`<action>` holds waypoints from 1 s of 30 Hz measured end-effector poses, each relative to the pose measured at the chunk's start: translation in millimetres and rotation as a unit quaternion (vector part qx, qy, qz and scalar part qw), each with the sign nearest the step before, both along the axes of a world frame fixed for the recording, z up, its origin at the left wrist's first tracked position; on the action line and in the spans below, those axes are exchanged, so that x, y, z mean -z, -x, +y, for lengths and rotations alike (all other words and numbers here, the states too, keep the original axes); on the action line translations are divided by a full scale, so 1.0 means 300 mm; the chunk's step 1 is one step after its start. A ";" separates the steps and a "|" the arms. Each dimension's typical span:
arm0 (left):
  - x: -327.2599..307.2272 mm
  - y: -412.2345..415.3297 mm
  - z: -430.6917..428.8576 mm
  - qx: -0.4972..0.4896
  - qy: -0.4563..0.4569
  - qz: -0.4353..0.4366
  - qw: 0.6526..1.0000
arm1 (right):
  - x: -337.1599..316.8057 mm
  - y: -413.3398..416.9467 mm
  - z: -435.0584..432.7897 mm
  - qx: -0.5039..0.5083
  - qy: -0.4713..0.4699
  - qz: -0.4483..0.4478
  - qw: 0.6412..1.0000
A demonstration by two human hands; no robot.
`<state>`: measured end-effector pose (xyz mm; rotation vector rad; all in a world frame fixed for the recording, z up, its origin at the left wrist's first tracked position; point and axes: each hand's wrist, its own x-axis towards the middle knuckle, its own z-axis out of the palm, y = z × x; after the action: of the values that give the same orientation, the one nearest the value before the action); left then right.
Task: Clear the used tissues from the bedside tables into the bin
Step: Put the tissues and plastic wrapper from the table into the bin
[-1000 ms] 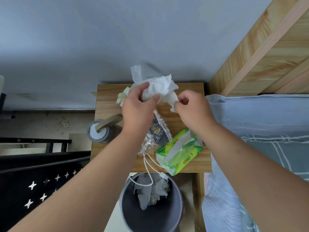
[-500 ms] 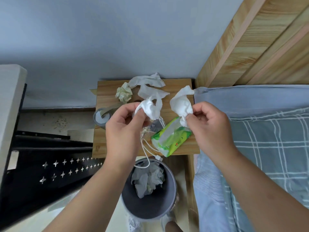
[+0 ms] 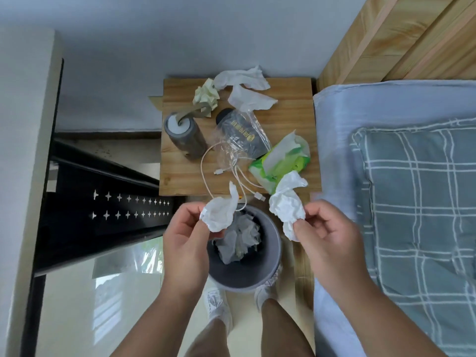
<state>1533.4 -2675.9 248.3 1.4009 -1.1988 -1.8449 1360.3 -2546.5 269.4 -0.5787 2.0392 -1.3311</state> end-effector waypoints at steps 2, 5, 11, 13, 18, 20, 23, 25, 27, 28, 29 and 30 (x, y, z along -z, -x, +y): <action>0.090 -0.046 0.049 0.006 -0.021 -0.047 0.999 | 0.087 -0.059 0.036 -0.009 -0.038 -0.011 0.999; 0.233 -0.093 0.081 0.014 -0.051 -0.101 0.994 | 0.240 -0.101 0.070 -0.019 -0.087 -0.023 0.996; 0.515 -0.142 0.098 0.084 -0.106 -0.239 0.962 | 0.557 -0.102 0.108 -0.134 -0.241 0.040 0.960; 0.580 -0.154 0.095 0.142 -0.110 -0.284 0.942 | 0.631 -0.104 0.105 -0.186 -0.279 0.075 0.939; 0.680 -0.171 0.070 0.247 -0.120 -0.337 0.901 | 0.755 -0.102 0.080 -0.230 -0.363 0.053 0.902; 0.705 -0.168 0.074 0.288 -0.136 -0.346 0.883 | 0.782 -0.097 0.077 -0.253 -0.401 0.036 0.879; 0.707 -0.164 0.090 0.332 -0.142 -0.357 0.861 | 0.779 -0.093 0.086 -0.252 -0.420 0.030 0.871; 0.685 -0.160 0.096 0.327 -0.138 -0.353 0.866 | 0.747 -0.090 0.087 -0.236 -0.405 0.038 0.883; 0.643 -0.145 0.099 0.300 -0.128 -0.341 0.882 | 0.688 -0.081 0.078 -0.214 -0.369 0.034 0.904; 0.615 -0.133 0.097 0.280 -0.118 -0.330 0.894 | 0.653 -0.073 0.071 -0.209 -0.350 0.037 0.912; 0.582 -0.120 0.094 0.256 -0.104 -0.315 0.908 | 0.615 -0.064 0.061 -0.211 -0.329 0.051 0.919; 0.545 -0.103 0.087 0.231 -0.089 -0.299 0.922 | 0.576 -0.054 0.050 -0.218 -0.309 0.071 0.923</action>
<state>1564.4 -2649.9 84.7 2.0153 -1.8267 -1.9189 1376.5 -2531.4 96.7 -0.7797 2.1250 -0.3593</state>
